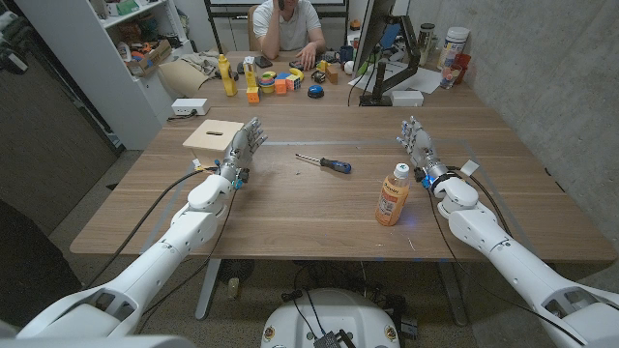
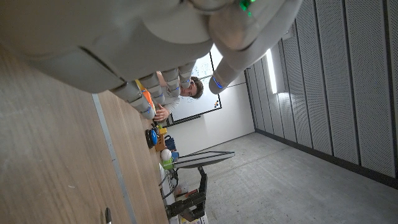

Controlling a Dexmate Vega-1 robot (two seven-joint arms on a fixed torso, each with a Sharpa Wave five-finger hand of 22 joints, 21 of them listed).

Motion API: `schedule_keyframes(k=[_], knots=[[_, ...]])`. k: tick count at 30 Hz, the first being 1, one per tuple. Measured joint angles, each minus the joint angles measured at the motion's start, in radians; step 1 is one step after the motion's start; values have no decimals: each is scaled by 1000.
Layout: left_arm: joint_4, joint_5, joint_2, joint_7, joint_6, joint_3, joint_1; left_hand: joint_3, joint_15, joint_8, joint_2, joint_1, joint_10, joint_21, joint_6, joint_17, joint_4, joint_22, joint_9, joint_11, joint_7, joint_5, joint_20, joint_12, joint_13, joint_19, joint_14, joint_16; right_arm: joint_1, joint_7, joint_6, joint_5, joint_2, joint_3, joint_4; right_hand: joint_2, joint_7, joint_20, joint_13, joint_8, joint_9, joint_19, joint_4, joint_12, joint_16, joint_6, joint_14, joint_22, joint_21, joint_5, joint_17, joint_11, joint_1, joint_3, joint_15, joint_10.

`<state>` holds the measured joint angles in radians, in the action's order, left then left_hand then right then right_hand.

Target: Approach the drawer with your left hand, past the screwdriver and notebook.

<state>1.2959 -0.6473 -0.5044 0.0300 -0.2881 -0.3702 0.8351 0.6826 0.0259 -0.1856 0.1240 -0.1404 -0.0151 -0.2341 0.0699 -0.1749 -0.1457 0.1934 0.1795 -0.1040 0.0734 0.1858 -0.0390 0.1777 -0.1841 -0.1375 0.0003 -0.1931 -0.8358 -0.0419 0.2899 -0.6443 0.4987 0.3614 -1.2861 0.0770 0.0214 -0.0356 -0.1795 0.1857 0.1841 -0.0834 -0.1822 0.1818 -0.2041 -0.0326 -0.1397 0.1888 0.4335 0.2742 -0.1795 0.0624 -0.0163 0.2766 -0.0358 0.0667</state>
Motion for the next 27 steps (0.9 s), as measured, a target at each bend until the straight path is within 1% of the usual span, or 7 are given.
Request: schedule_keyframes(k=[4, 19, 21, 25, 27], knots=[[-5, 6, 5, 4, 6, 1, -3, 0, 0, 0, 0, 0, -5, 0, 0, 0, 0, 0, 0, -5, 0, 0, 0, 0, 0, 0, 0, 0, 0, -8, -3, 9, -11, -13, 6, 0, 0, 0, 0, 0, 0, 0, 0, 0, 0, 0, 0, 0, 0, 0, 0, 0, 0, 0, 0, 0], [-16, 20, 20, 17, 12, 12, -10, 0, 0, 0, 0, 0, -5, 0, 0, 0, 0, 0, 0, -5, 0, 0, 0, 4, 0, 0, 0, 0, 1, -30, -17, 34, -37, -40, 18, 0, 0, 0, 0, 0, 0, 0, 0, 0, 0, 0, 0, 0, 0, 0, 0, 0, 0, 0, 0, 0], [-18, 20, 22, 19, 12, 13, -11, 4, 0, 0, 0, 0, -5, 0, 0, 0, 4, 0, 0, -5, 0, 0, 0, 4, 0, 0, 0, 0, 1, -32, -18, 36, -40, -43, 19, 0, 0, 0, 0, 0, 0, 0, 0, 0, 0, 0, 0, 0, 0, 0, 0, 0, 0, 0, 0, 0], [-21, 23, 26, 25, 9, 15, -12, 4, 0, 0, 0, 0, -5, 0, 0, 0, 4, 0, 0, -5, 0, 0, 0, 4, 0, 0, 0, 0, 1, -36, -20, 41, -44, -47, 21, 0, 0, 0, 0, 0, 0, 0, 0, 0, 0, 0, 0, 0, 0, 0, 0, 0, 0, 0, 0, 0], [-22, 27, 27, 29, -1, 16, -13, 4, 0, 0, 0, 0, 0, 0, 0, 0, 4, 0, 0, -10, 0, 0, 0, 4, 0, 0, 0, 0, 1, -37, -20, 41, -45, -49, 22, 0, 0, 0, 0, 0, 0, 0, 0, 0, 0, 0, 0, 0, 0, 0, 0, 0, 0, 0, 0, 0]])
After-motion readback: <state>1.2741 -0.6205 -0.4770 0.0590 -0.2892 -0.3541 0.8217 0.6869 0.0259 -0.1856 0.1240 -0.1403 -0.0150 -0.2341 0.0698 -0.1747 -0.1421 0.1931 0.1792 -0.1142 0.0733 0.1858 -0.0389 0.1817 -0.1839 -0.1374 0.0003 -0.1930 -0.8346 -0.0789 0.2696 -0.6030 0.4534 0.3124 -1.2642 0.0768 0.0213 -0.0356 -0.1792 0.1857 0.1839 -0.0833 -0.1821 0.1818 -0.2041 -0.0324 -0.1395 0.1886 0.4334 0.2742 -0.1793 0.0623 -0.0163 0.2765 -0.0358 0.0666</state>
